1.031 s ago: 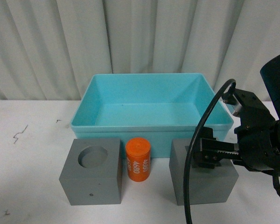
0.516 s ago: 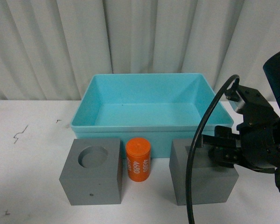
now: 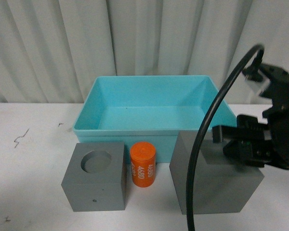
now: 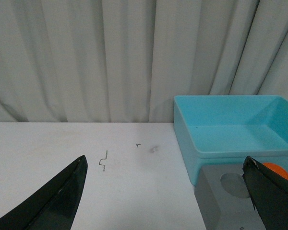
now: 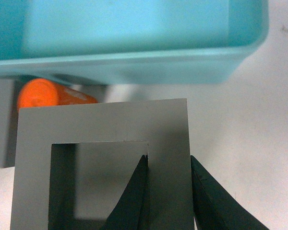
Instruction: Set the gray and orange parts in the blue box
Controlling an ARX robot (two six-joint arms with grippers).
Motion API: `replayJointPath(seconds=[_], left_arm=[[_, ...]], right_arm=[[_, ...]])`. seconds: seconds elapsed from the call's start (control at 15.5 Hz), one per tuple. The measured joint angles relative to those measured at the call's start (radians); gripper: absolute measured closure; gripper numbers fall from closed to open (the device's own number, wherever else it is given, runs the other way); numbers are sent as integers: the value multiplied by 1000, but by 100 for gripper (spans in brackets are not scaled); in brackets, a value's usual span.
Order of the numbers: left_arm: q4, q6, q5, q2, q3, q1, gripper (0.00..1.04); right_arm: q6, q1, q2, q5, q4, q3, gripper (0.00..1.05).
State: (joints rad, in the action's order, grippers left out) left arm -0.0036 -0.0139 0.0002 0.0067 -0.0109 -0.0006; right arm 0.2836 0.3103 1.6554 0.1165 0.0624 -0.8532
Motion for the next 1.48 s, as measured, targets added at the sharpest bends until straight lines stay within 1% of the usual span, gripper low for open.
replayJointPath(seconds=[0.06,0.13,0.39,0.52,0.64,1.1,1.48], left_arm=[[0,0,0,0,0,0,7],[0,0,0,0,0,0,7],[0,0,0,0,0,0,7],[0,0,0,0,0,0,7],[0,0,0,0,0,0,7],[0,0,0,0,0,0,7],[0,0,0,0,0,0,7]], right_arm=[[-21,9,-142,45,75,-29,86],[-24,1,-154,58,86,-65,86],[-19,-93,-106,56,73,-217,86],[0,-128,-43,51,72,-256,86],[9,-131,17,51,80,-299,86],[24,-161,230,35,121,-541,86],[38,-153,371,26,140,-678,86]])
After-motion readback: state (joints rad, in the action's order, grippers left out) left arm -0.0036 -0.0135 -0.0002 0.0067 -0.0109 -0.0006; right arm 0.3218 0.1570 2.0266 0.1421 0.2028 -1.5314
